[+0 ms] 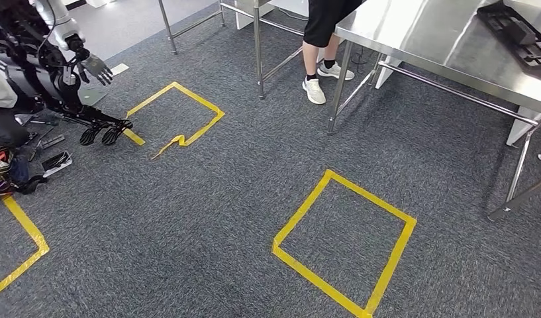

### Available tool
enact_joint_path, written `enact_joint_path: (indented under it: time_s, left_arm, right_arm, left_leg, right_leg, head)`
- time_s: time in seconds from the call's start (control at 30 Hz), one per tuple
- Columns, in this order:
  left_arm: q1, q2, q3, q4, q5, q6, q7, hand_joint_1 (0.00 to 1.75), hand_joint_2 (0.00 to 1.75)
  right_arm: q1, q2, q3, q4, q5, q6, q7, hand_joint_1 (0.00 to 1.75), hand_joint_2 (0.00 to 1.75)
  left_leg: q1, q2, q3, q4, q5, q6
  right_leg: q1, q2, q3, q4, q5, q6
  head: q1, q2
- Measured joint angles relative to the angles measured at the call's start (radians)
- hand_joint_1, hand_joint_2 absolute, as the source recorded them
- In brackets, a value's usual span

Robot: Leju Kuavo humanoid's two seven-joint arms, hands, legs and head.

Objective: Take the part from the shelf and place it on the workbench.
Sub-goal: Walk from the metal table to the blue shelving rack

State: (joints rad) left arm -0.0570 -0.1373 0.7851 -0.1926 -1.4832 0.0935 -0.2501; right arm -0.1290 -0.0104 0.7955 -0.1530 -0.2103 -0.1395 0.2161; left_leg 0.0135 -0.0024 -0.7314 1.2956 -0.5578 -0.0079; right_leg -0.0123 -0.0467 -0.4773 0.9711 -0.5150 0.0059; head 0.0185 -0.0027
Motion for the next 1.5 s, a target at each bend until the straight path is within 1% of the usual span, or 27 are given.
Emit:
enact_joint_path:
  time_s: [0.03, 0.07, 0.13, 0.2, 0.27, 0.33, 0.4, 0.47, 0.5, 0.53, 0.57, 0.63, 0.7, 0.77, 0.83, 0.9, 0.97, 1.0, 1.03, 1.1, 1.17, 1.2, 1.27, 1.3, 1.37, 1.43, 1.5]
  left_arm:
    - [0.002, 0.000, 0.000, 0.000, 0.000, 0.000, 0.000, 0.00, 0.00]
    - [0.002, 0.001, 0.000, 0.000, 0.000, 0.000, 0.000, 0.00, 0.00]
    - [0.000, 0.001, 0.000, 0.000, 0.000, 0.000, 0.000, 0.00, 0.00]
    - [-0.004, 0.001, 0.000, 0.000, 0.000, 0.000, 0.000, 0.00, 0.00]
    - [-0.003, 0.001, 0.000, 0.000, 0.000, 0.000, 0.000, 0.00, 0.00]
    - [-0.002, 0.001, 0.000, 0.000, 0.000, 0.000, 0.001, 0.00, 0.00]
    - [-0.005, 0.001, 0.000, 0.000, 0.000, 0.000, 0.001, 0.00, 0.00]
    - [-0.007, 0.001, 0.000, 0.000, 0.000, 0.001, 0.001, 0.00, 0.00]
    - [-0.006, 0.001, 0.000, 0.000, 0.000, 0.001, 0.001, 0.00, 0.00]
    - [-0.005, 0.001, 0.000, 0.000, 0.000, 0.001, 0.001, 0.00, 0.00]
    - [-0.004, 0.001, 0.000, 0.000, -0.001, 0.001, 0.001, 0.00, 0.00]
    - [-0.005, 0.001, 0.000, 0.000, -0.001, 0.001, 0.001, 0.00, 0.00]
    - [-0.006, 0.001, 0.000, 0.000, -0.002, 0.001, 0.001, 0.00, 0.00]
    - [-0.003, 0.001, 0.000, 0.000, -0.002, 0.000, 0.001, 0.00, 0.00]
    - [0.001, 0.002, 0.001, 0.000, -0.001, 0.000, 0.001, 0.00, 0.00]
    - [-0.001, 0.002, 0.001, 0.000, 0.001, 0.000, 0.002, 0.00, 0.00]
    - [-0.001, 0.002, 0.001, 0.000, 0.003, 0.000, 0.002, 0.00, 0.00]
    - [0.000, 0.002, 0.001, 0.000, 0.004, 0.000, 0.002, 0.00, 0.00]
    - [0.001, 0.002, 0.001, 0.000, 0.005, 0.000, 0.002, 0.00, 0.00]
    - [0.002, 0.002, 0.001, 0.000, 0.006, 0.001, 0.002, 0.00, 0.00]
    - [-0.001, 0.003, 0.001, 0.000, 0.006, 0.001, 0.002, 0.00, 0.00]
    - [-0.003, 0.003, 0.001, 0.000, 0.006, 0.001, 0.002, 0.00, 0.00]
    - [-0.004, 0.003, 0.001, 0.000, 0.006, 0.002, 0.001, 0.00, 0.00]
    - [-0.003, 0.003, 0.002, 0.000, 0.007, 0.002, 0.001, 0.00, 0.00]
    - [-0.003, 0.004, 0.002, 0.000, 0.007, 0.005, -0.002, 0.00, 0.00]
    - [-0.006, 0.004, 0.002, 0.000, 0.007, 0.006, -0.005, 0.00, 0.00]
    - [-0.007, 0.003, 0.003, 0.000, 0.007, 0.006, -0.007, 0.00, 0.00]
  right_arm:
    - [0.000, 0.000, 0.001, 0.000, 0.001, 0.000, 0.000, 0.00, 1.75]
    - [0.001, 0.000, 0.001, 0.000, 0.001, 0.000, 0.001, 0.00, 1.75]
    - [0.002, 0.000, 0.001, 0.000, 0.002, 0.000, 0.002, 0.00, 1.75]
    - [0.003, 0.000, 0.002, 0.000, 0.002, 0.000, 0.002, 0.00, 1.75]
    - [0.002, 0.000, 0.002, 0.000, 0.002, 0.000, 0.002, 0.00, 1.75]
    - [0.002, 0.000, 0.002, 0.000, 0.002, 0.000, 0.001, 0.00, 1.75]
    - [-0.001, 0.001, 0.002, 0.000, 0.000, 0.001, -0.001, 0.00, 1.75]
    - [-0.007, 0.003, 0.001, 0.000, -0.003, 0.002, -0.003, 0.00, 1.75]
    - [-0.009, 0.003, 0.001, 0.000, -0.004, 0.003, -0.004, 0.00, 1.75]
    - [-0.009, 0.003, 0.001, 0.000, -0.004, 0.003, -0.004, 0.00, 1.75]
    - [-0.007, 0.004, 0.002, 0.000, -0.004, 0.003, -0.003, 0.00, 1.75]
    - [-0.001, 0.004, 0.002, 0.000, -0.004, 0.002, -0.002, 0.00, 1.75]
    - [0.001, 0.005, 0.002, 0.000, -0.004, 0.001, -0.002, 0.00, 1.75]
    - [0.000, 0.007, 0.002, 0.000, -0.004, 0.001, -0.002, 0.00, 1.75]
    - [0.000, 0.009, 0.003, 0.000, -0.003, 0.001, -0.001, 0.00, 1.75]
    - [0.003, 0.010, 0.004, 0.000, -0.002, 0.001, -0.001, 0.00, 1.75]
    - [0.005, 0.010, 0.007, 0.000, -0.002, 0.001, 0.000, 0.00, 1.75]
    - [0.005, 0.009, 0.008, 0.000, -0.002, 0.001, 0.000, 0.00, 1.75]
    - [0.005, 0.009, 0.010, 0.000, -0.001, 0.001, 0.001, 0.00, 1.75]
    - [0.004, 0.009, 0.012, 0.000, -0.001, 0.001, 0.002, 0.00, 1.75]
    - [0.005, 0.008, 0.016, 0.000, -0.001, 0.001, 0.002, 0.00, 1.75]
    - [0.005, 0.008, 0.018, 0.000, 0.000, 0.001, 0.002, 0.00, 1.75]
    - [0.003, 0.007, 0.021, 0.000, 0.001, 0.001, 0.002, 0.00, 1.75]
    - [0.002, 0.007, 0.021, 0.000, 0.001, 0.000, 0.002, 0.00, 1.75]
    - [0.001, 0.006, 0.022, 0.000, 0.000, 0.000, 0.000, 0.00, 1.75]
    - [-0.003, 0.006, 0.022, 0.000, -0.001, 0.000, -0.002, 0.00, 1.75]
    - [-0.011, 0.007, 0.022, 0.000, -0.003, 0.000, -0.004, 0.00, 1.75]
  left_leg:
    - [0.001, 0.006, 0.023, -0.042, 0.026, 0.000]
    - [0.001, 0.021, 0.064, -0.113, 0.059, 0.001]
    - [-0.003, 0.060, 0.137, -0.242, 0.099, 0.010]
    - [-0.010, 0.070, 0.154, -0.280, 0.101, 0.021]
    - [-0.012, 0.048, 0.150, -0.285, 0.106, 0.036]
    - [-0.009, 0.028, 0.149, -0.293, 0.114, 0.051]
    - [-0.007, 0.008, 0.146, -0.296, 0.119, 0.059]
    - [-0.007, -0.016, 0.144, -0.296, 0.121, 0.062]
    - [-0.007, -0.030, 0.144, -0.296, 0.121, 0.062]
    - [-0.007, -0.044, 0.145, -0.295, 0.122, 0.060]
    - [-0.006, -0.060, 0.145, -0.293, 0.123, 0.058]
    - [-0.007, -0.088, 0.140, -0.287, 0.126, 0.051]
    - [-0.009, -0.108, 0.128, -0.283, 0.132, 0.038]
    - [-0.006, -0.125, 0.121, -0.285, 0.140, 0.023]
    - [-0.007, -0.087, 0.102, -0.253, 0.117, 0.015]
    - [-0.008, -0.024, 0.050, -0.140, 0.051, 0.011]
    - [-0.005, -0.006, -0.008, -0.013, 0.000, 0.007]
    - [-0.003, -0.003, -0.018, 0.012, -0.001, 0.006]
    - [-0.001, 0.002, -0.006, -0.007, 0.016, 0.006]
    - [0.001, 0.031, 0.067, -0.137, 0.074, 0.007]
    - [-0.003, 0.061, 0.127, -0.243, 0.102, 0.015]
    - [-0.007, 0.065, 0.136, -0.262, 0.101, 0.021]
    - [-0.013, 0.045, 0.134, -0.265, 0.101, 0.034]
    - [-0.013, 0.034, 0.134, -0.268, 0.102, 0.039]
    - [-0.009, 0.016, 0.134, -0.273, 0.107, 0.052]
    - [-0.008, -0.004, 0.132, -0.274, 0.109, 0.060]
    - [-0.009, -0.029, 0.132, -0.274, 0.109, 0.062]
  right_leg:
    - [0.000, -0.012, 0.001, 0.000, -0.002, -0.001]
    - [0.000, -0.023, 0.004, 0.000, -0.005, 0.000]
    - [0.008, -0.041, 0.010, 0.003, -0.013, 0.007]
    - [0.015, -0.056, 0.012, 0.004, -0.018, 0.016]
    - [0.013, -0.067, 0.015, 0.005, -0.022, 0.025]
    - [0.010, -0.034, 0.000, 0.046, -0.047, 0.030]
    - [0.008, 0.018, -0.057, 0.167, -0.101, 0.025]
    - [0.009, 0.034, -0.109, 0.287, -0.139, 0.025]
    - [0.008, 0.036, -0.114, 0.302, -0.137, 0.031]
    - [0.005, 0.038, -0.098, 0.272, -0.117, 0.041]
    - [0.000, 0.046, -0.069, 0.209, -0.086, 0.052]
    - [-0.009, 0.089, -0.013, 0.073, -0.036, 0.065]
    - [-0.011, 0.118, 0.002, 0.021, -0.026, 0.056]
    - [-0.008, 0.102, 0.000, 0.018, -0.022, 0.038]
    - [-0.011, 0.078, 0.006, 0.014, -0.016, 0.021]
    - [-0.010, 0.048, 0.010, 0.012, -0.014, 0.009]
    - [-0.005, 0.018, 0.006, 0.012, -0.015, 0.005]
    - [-0.004, 0.004, 0.005, 0.012, -0.016, 0.003]
    - [-0.003, -0.009, 0.006, 0.012, -0.019, 0.001]
    - [-0.003, -0.031, 0.012, 0.012, -0.025, 0.003]
    - [0.005, -0.048, 0.018, 0.014, -0.033, 0.012]
    - [0.009, -0.056, 0.020, 0.014, -0.037, 0.018]
    - [0.012, -0.071, 0.027, 0.012, -0.042, 0.027]
    - [0.010, -0.063, 0.028, 0.017, -0.047, 0.031]
    - [0.007, -0.017, 0.002, 0.078, -0.081, 0.032]
    - [0.005, 0.028, -0.065, 0.216, -0.137, 0.025]
    - [0.005, 0.037, -0.113, 0.317, -0.162, 0.028]
  head:
    - [0.000, 0.000]
    - [-0.001, 0.000]
    - [-0.001, 0.000]
    - [0.001, 0.000]
    - [0.004, 0.000]
    - [0.006, 0.000]
    - [0.009, 0.000]
    - [0.010, 0.000]
    - [0.010, 0.000]
    - [0.010, 0.000]
    - [0.010, 0.000]
    - [0.011, 0.000]
    - [0.010, 0.000]
    - [0.008, 0.000]
    - [0.003, 0.000]
    - [-0.003, 0.000]
    - [-0.005, 0.000]
    - [-0.005, 0.000]
    - [-0.005, 0.000]
    - [-0.006, 0.000]
    - [-0.004, 0.000]
    - [-0.003, 0.000]
    - [0.000, 0.000]
    - [0.001, 0.000]
    - [0.002, 0.000]
    - [0.002, 0.000]
    - [0.003, 0.000]
